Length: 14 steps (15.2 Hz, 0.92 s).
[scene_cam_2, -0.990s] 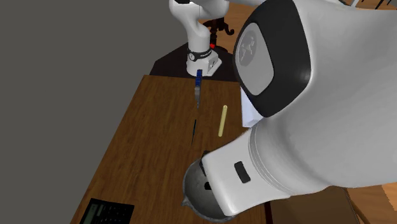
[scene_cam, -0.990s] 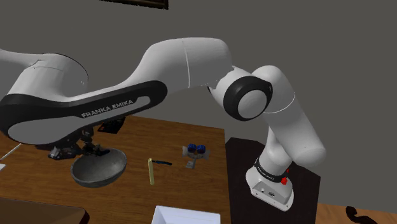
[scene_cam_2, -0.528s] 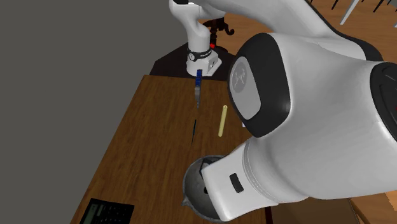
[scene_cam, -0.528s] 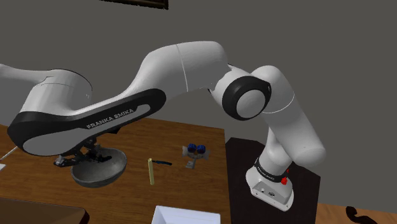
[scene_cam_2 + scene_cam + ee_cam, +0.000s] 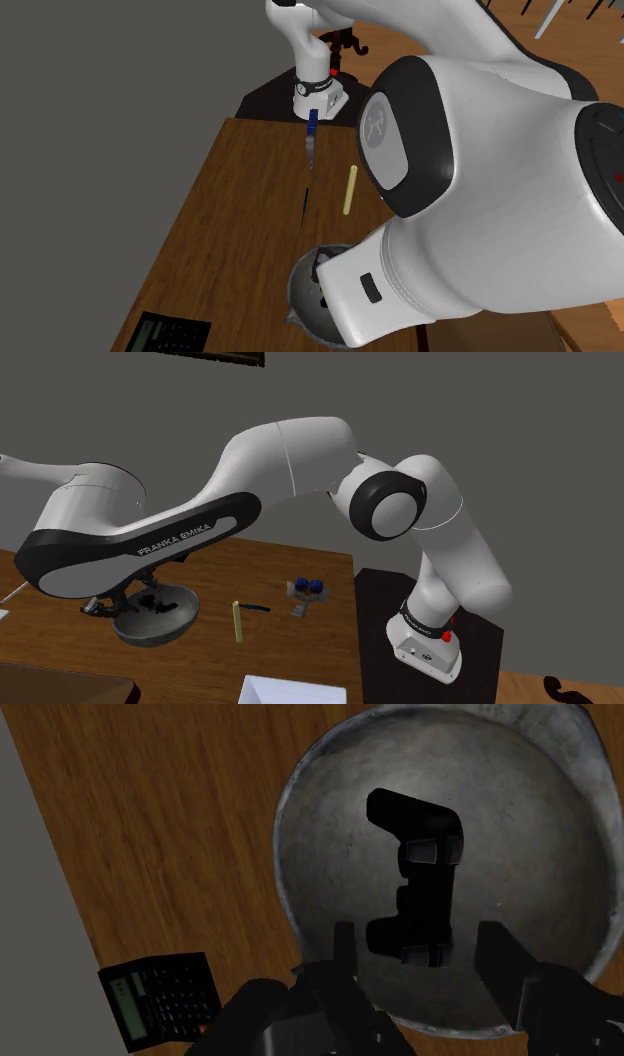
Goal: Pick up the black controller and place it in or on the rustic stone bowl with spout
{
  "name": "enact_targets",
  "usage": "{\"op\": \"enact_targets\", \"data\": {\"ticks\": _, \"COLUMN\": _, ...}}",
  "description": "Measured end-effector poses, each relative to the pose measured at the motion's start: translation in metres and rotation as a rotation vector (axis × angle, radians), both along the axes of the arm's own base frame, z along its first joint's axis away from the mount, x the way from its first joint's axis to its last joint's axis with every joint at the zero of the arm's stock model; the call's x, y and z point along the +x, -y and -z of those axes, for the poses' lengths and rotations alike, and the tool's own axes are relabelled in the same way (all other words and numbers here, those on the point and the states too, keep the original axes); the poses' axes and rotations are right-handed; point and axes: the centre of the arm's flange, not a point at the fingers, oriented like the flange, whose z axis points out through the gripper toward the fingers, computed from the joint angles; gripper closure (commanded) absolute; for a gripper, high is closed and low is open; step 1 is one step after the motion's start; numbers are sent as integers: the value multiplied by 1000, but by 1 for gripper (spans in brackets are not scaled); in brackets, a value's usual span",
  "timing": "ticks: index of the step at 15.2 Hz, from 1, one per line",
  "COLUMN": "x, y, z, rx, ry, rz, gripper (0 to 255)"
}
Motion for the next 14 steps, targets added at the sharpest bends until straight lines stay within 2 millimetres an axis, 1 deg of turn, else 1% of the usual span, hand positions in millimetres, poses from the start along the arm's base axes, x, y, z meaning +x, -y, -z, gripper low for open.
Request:
{"op": "enact_targets", "data": {"ticks": 5, "x": 0, "y": 0, "z": 0, "rx": 0, "ry": 0, "rz": 0, "gripper": 0}}
{"op": "enact_targets", "data": {"ticks": 6, "x": -1, "y": -1, "z": -6, "rx": 0, "ry": 0, "rz": 0, "gripper": 0}}
{"op": "enact_targets", "data": {"ticks": 9, "x": -2, "y": -11, "z": -36, "rx": 1, "ry": 1, "rz": -1, "gripper": 0}}
{"op": "enact_targets", "data": {"ticks": 10, "x": -1, "y": -14, "z": -42, "rx": 1, "ry": 1, "rz": -1, "gripper": 0}}
{"op": "enact_targets", "data": {"ticks": 14, "x": -3, "y": -14, "z": -48, "rx": 0, "ry": 0, "rz": 0, "gripper": 0}}
